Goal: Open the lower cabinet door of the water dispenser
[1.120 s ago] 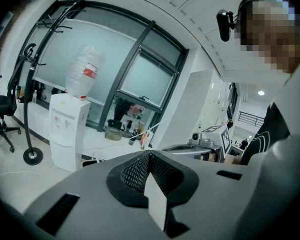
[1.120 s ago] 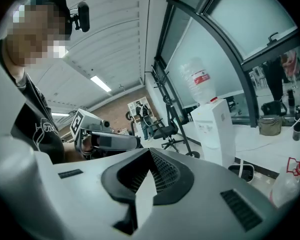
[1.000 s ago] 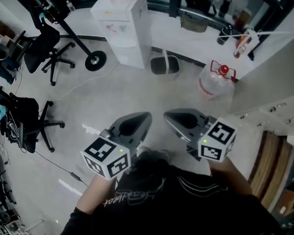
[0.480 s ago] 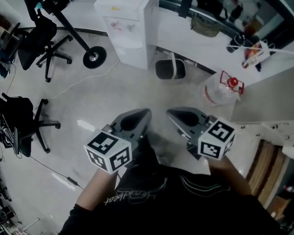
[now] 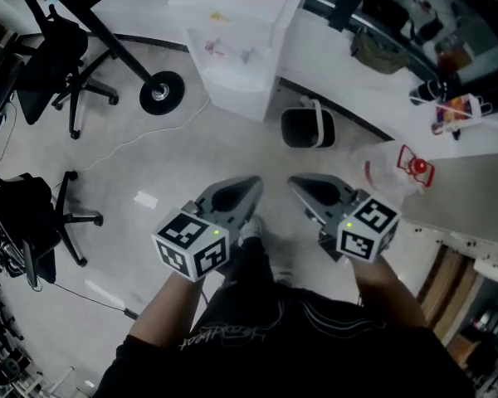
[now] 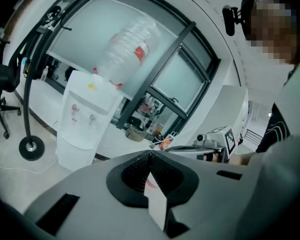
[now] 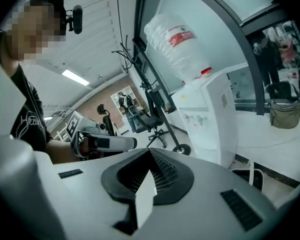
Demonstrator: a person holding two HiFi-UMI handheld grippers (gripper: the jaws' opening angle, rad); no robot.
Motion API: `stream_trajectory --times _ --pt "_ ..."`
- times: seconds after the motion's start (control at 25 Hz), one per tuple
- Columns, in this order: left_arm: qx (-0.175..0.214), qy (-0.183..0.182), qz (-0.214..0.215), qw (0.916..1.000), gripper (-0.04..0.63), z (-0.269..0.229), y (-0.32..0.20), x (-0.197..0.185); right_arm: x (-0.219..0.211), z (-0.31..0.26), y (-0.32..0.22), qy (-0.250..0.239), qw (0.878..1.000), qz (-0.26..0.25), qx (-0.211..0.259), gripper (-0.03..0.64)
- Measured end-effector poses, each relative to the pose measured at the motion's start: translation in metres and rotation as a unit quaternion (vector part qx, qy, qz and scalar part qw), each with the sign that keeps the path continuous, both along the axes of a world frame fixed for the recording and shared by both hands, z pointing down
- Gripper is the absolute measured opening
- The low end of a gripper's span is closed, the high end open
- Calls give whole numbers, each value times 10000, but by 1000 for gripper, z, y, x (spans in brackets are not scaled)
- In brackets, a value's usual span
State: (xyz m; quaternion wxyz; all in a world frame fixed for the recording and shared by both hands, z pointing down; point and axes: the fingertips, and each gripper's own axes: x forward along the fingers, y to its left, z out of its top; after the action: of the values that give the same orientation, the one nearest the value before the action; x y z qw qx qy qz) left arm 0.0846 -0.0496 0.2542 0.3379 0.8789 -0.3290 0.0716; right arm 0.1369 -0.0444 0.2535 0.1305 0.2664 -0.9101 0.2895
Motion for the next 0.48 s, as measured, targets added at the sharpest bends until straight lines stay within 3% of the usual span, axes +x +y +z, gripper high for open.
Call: stream_trajectory --times 0.2,0.48 --pt "47 -113 197 9997 0 42 -48 -13 -6 45 -49 245 9995 156 -112 12" --pt "-78 -204 81 9997 -2 116 -84 -24 -6 122 -89 417 9986 219 -245 12"
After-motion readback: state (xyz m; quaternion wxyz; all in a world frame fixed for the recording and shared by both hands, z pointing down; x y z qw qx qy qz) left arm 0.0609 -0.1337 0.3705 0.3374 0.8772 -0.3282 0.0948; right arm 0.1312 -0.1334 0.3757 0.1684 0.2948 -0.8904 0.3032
